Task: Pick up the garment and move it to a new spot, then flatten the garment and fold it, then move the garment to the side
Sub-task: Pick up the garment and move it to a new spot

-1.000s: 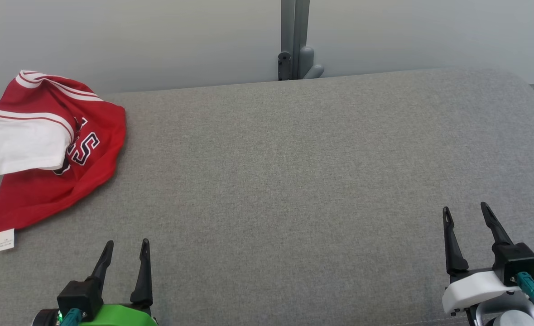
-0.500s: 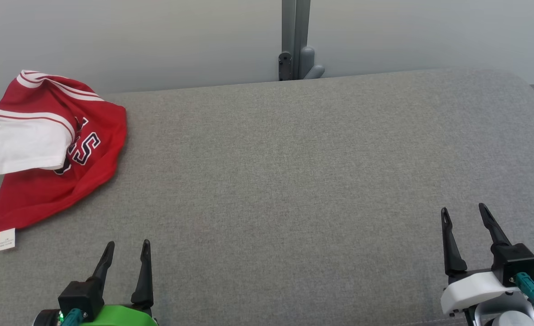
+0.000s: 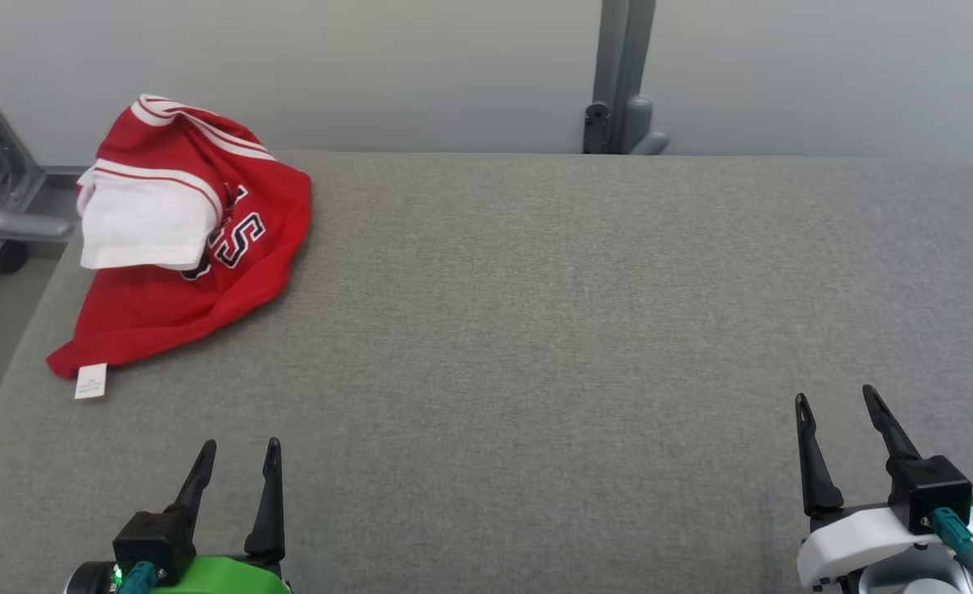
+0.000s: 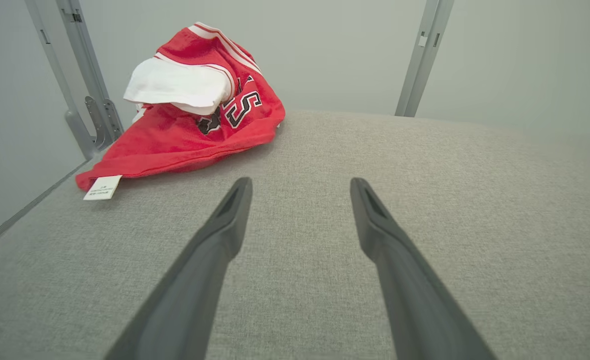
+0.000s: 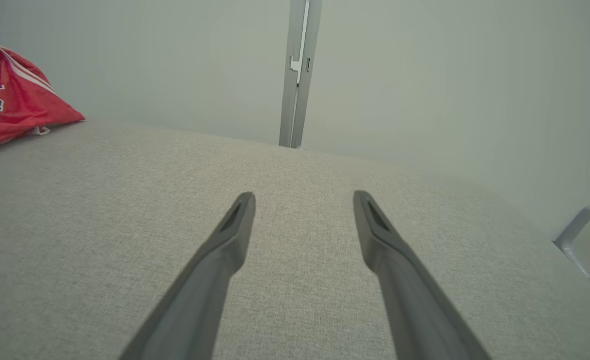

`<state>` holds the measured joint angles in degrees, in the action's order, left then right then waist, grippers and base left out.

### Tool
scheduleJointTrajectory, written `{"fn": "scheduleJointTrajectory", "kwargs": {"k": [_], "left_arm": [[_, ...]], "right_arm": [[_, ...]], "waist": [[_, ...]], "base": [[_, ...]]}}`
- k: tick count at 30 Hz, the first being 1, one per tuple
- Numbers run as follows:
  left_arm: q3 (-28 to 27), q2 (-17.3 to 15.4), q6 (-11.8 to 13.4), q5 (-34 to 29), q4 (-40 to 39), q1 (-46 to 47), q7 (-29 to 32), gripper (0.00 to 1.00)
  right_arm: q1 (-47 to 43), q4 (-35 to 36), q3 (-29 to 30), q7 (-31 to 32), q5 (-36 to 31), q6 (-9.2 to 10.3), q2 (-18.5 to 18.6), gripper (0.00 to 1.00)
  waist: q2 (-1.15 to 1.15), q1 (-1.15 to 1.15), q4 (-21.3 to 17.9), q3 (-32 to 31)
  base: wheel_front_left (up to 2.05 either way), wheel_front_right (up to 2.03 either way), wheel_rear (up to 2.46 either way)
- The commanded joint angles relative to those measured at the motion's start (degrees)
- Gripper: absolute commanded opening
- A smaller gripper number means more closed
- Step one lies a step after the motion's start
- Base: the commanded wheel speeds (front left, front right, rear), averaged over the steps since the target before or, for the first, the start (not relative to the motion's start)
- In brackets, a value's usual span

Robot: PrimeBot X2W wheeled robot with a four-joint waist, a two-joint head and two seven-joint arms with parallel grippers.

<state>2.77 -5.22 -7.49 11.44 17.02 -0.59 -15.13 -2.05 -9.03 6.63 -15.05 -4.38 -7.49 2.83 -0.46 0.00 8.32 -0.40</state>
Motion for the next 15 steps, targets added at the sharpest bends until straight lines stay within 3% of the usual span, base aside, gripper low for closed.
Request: {"fn": "scheduleJointTrajectory", "kwargs": {"k": [1, 8, 15], "left_arm": [[-0.17, -0.62, 0.00, -0.06, 0.10, -0.33, -0.03, 1.00], [-1.96, -1.28, 0.00, 0.25, 0.13, -1.79, -0.03, 1.00], [-3.72, -0.91, 0.00, 0.38, -0.39, -2.99, -0.03, 1.00]], "right_arm": [[-0.18, -0.25, -0.35, -0.20, 0.28, 0.00, 0.09, 1.00], [0.38, -1.02, -2.54, -0.20, 0.87, 0.00, 0.11, 1.00], [0.99, -1.47, -3.92, -0.20, 1.48, 0.01, 0.12, 1.00]], "waist": [[0.46, 0.00, 5.92, -0.91], [0.46, 0.00, 13.29, -1.85], [0.46, 0.00, 15.25, -1.94]], "base": [[0.00, 0.00, 0.00], [0.00, 0.00, 0.00], [0.00, 0.00, 0.00]]}}
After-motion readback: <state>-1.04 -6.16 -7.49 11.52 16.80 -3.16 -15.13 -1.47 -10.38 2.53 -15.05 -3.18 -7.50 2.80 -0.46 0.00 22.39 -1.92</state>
